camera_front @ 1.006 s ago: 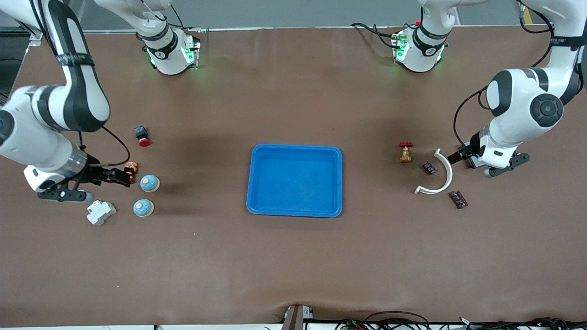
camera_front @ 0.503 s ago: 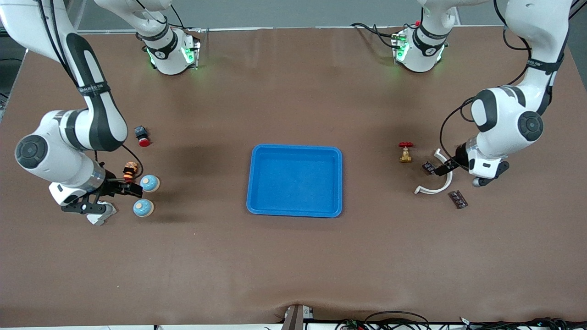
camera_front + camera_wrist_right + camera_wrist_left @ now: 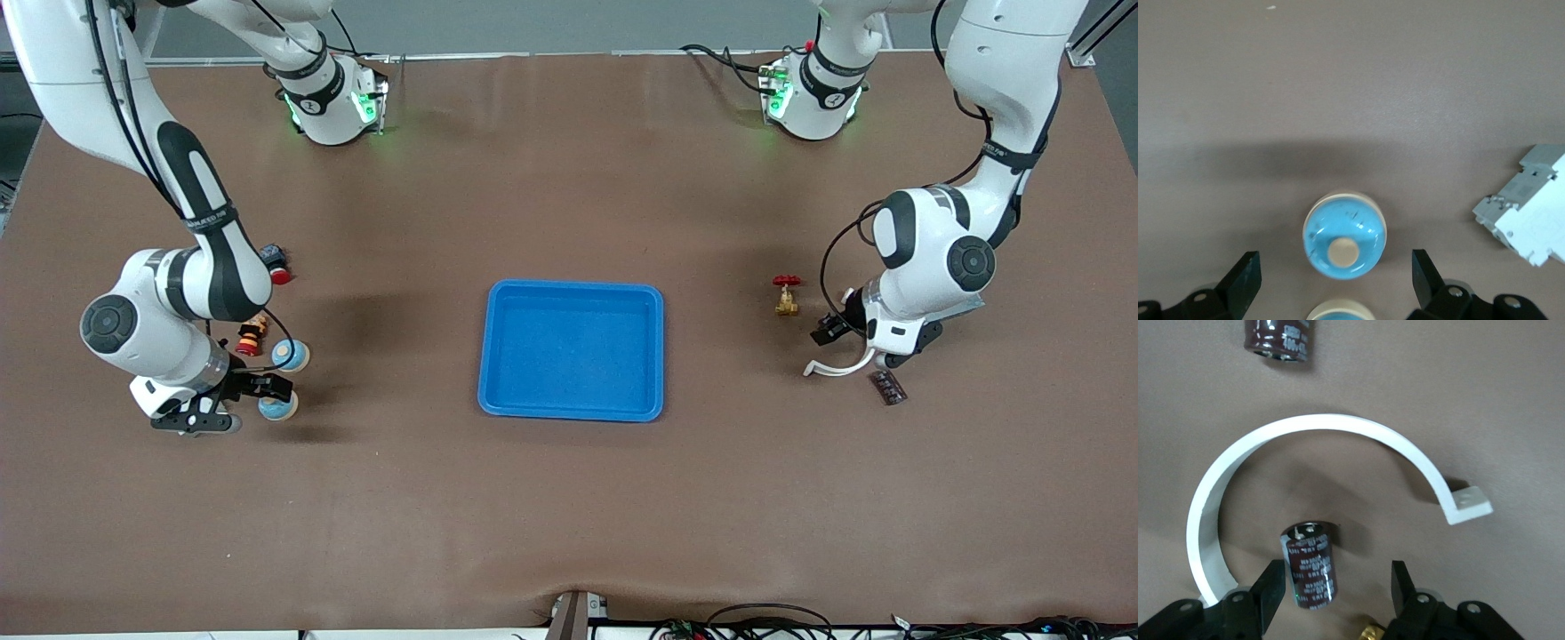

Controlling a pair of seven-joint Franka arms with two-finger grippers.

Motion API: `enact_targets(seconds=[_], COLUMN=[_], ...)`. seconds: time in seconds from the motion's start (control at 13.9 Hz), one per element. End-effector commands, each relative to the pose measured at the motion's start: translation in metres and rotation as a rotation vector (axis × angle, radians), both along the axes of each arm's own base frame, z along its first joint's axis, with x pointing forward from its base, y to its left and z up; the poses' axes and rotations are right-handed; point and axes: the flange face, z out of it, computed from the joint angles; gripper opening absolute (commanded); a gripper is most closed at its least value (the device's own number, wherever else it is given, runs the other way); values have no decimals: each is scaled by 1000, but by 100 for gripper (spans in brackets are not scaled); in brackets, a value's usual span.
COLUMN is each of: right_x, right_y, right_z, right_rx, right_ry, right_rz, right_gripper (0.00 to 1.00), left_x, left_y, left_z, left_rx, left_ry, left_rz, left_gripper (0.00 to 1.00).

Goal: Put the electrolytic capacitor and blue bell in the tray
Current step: 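Grasp the bell with the right gripper while the left gripper grasps the capacitor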

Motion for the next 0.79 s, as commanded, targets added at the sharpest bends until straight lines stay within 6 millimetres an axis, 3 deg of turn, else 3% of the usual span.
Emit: enact_targets(seconds=[0.0, 0.07, 0.22, 0.36, 0.58, 0.65, 0.72], right_x=[16, 17, 17, 18, 16, 15, 14], right_y=[-7, -10, -11, -11, -9, -8, -7], right_z=[-9, -13, -22, -27, -35, -36, -38], right_rx=[-8, -8, -8, -7, -7, -6, -6], right_ry=[-8, -12, -21, -29, -21, -18, -15], right_rz=[14, 10, 8, 7, 10, 11, 13], right_gripper=[100, 100, 100, 100, 100, 100, 100], left_x=[2, 1, -1, -3, -3, -2, 0], left_y=[4, 3, 4, 3, 1, 0, 1], left_z=[2, 0, -5, -15, -16, -18, -13], left_rx=[6, 6, 7, 7, 7, 7, 6], left_ry=[-8, -5, 7, 24, 28, 28, 18], left_rz=[-1, -3, -2, -3, -8, -9, -10], left_gripper=[73, 72, 50, 44, 7, 0, 0])
